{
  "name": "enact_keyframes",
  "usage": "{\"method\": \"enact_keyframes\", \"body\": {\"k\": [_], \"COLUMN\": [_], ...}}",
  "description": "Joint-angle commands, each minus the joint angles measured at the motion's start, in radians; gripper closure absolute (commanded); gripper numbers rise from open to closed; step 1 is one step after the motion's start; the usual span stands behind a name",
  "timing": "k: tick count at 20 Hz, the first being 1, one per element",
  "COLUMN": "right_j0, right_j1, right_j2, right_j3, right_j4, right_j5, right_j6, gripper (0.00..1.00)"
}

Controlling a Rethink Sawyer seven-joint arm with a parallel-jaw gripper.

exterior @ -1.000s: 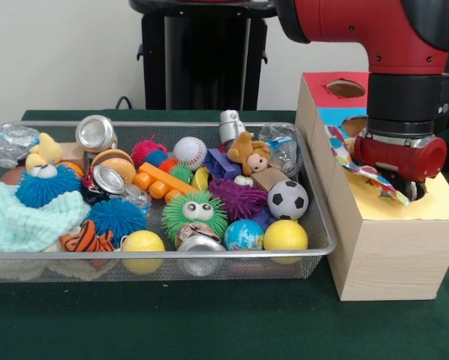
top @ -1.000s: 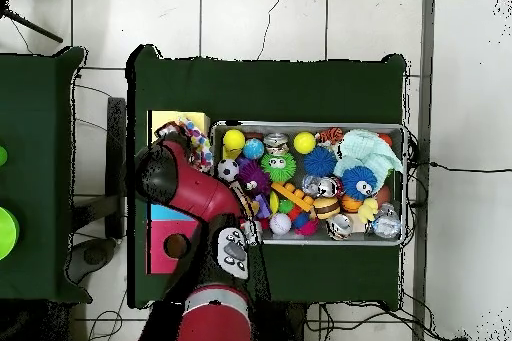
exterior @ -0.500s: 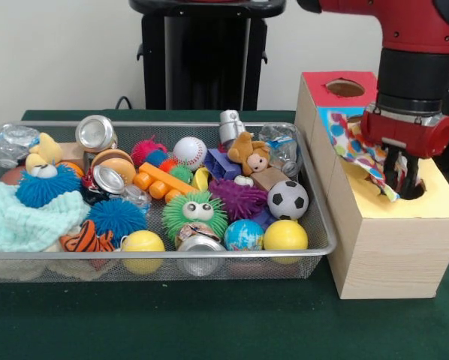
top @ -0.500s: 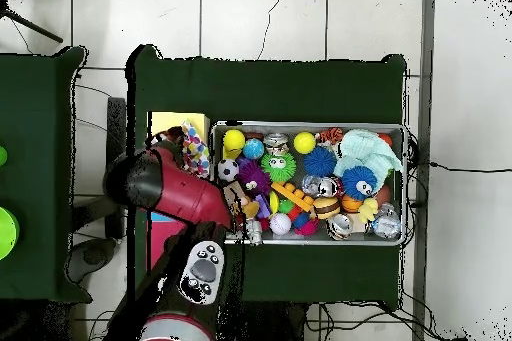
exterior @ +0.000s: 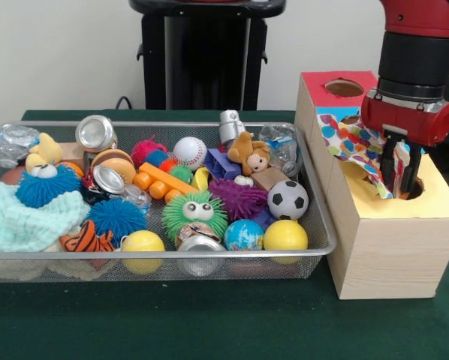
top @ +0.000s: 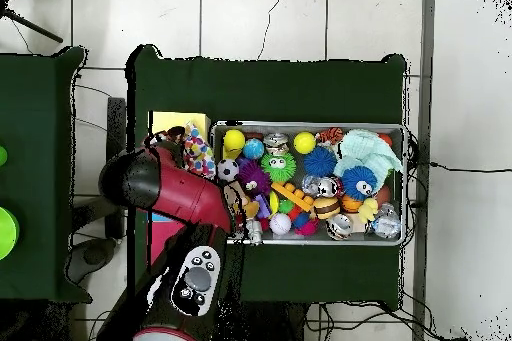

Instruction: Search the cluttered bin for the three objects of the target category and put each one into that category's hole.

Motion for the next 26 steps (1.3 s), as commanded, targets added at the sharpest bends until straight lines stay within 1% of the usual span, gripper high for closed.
{"method": "enact_keyframes", "body": {"k": [1,9,11,13,16,19,26], "right_j0": [-0.021,-0.013,-0.009,0.003,0.019,0.031,0.044], "right_j1": [0.048,0.053,0.054,0.057,0.042,0.016,-0.026], "right_j2": [-0.006,-0.014,-0.021,-0.044,-0.095,-0.151,-0.223], "right_j3": [0.067,0.064,0.06,0.047,0.024,-0.005,-0.062], "right_j4": [-0.029,-0.033,-0.035,-0.044,-0.071,-0.103,-0.167], "right_j5": [0.144,0.135,0.143,0.166,0.248,0.357,0.518], "right_j6": [0.18,0.179,0.181,0.183,0.18,0.177,0.182], "gripper": [0.0,0.0,0.0,0.0,0.0,0.0,0.0]}}
